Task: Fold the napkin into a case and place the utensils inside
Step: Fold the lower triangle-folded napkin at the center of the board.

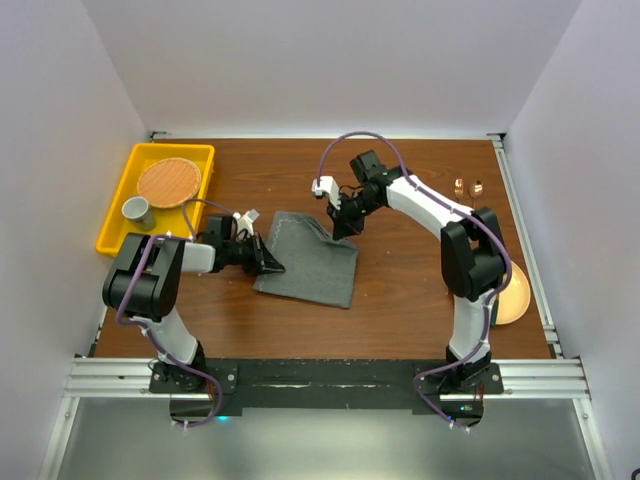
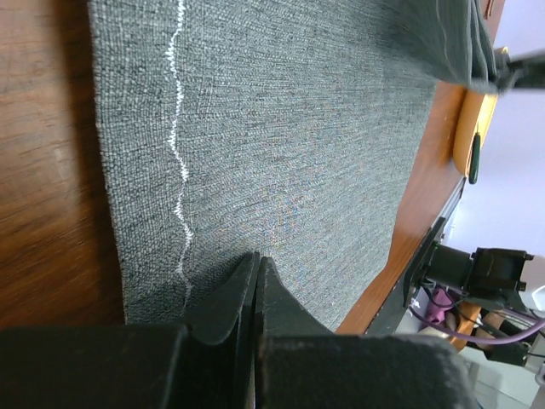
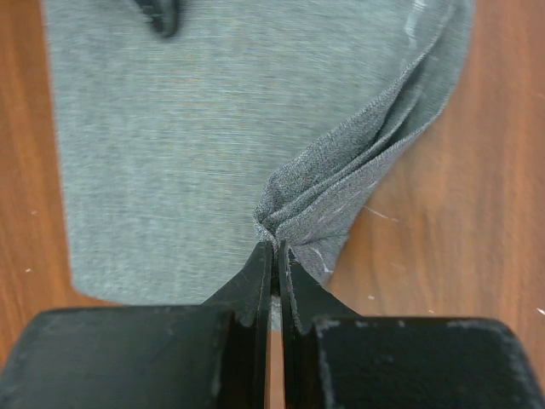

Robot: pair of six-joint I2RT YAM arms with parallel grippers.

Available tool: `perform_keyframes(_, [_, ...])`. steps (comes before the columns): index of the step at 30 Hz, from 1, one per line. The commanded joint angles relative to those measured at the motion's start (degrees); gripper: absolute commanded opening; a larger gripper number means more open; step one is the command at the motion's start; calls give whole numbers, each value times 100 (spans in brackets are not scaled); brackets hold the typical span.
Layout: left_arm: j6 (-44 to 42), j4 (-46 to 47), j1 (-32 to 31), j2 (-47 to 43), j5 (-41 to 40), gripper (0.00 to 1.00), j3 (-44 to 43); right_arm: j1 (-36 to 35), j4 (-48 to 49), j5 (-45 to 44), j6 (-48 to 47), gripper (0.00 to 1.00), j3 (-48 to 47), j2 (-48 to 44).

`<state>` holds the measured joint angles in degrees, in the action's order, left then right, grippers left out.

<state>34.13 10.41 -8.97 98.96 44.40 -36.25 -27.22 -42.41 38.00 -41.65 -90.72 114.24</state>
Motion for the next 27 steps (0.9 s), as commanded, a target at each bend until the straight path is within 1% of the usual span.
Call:
perform_keyframes(1, [129,-57,18,27,-353,0,4,-274,-162,-11,-423,0,352,-577])
perform_keyframes(7, [191,-75,27,18,-564,0,153,-538,-48,-222,-730,0,1231,-1034])
perform_keyframes(11, [243,-66,27,-8,-617,0,241,-644,92,-407,-871,0,1819,-1184])
perform_keyframes(14, [287,-22,27,18,-635,0,276,-714,356,-565,-889,0,2101,-1080])
perform_keyframes(17, [209,-48,36,-43,-626,0,189,-714,497,-688,-854,0,2111,-904])
perform_keyframes(19, [199,13,71,-139,-425,0,162,-706,567,-776,-854,0,2076,-772])
perform_keyframes(21, [287,390,167,-525,-109,0,250,-706,585,-820,-880,0,2032,-684])
perform_keyframes(22, [305,487,203,-718,-81,0,293,-705,576,-846,-889,0,1997,-657])
perform_keyframes(23, [305,610,229,-1103,-90,0,337,-714,559,-847,-889,0,1936,-631])
perform_keyframes(27, [393,524,440,-1782,-37,0,277,-714,471,-794,-889,0,1856,-622])
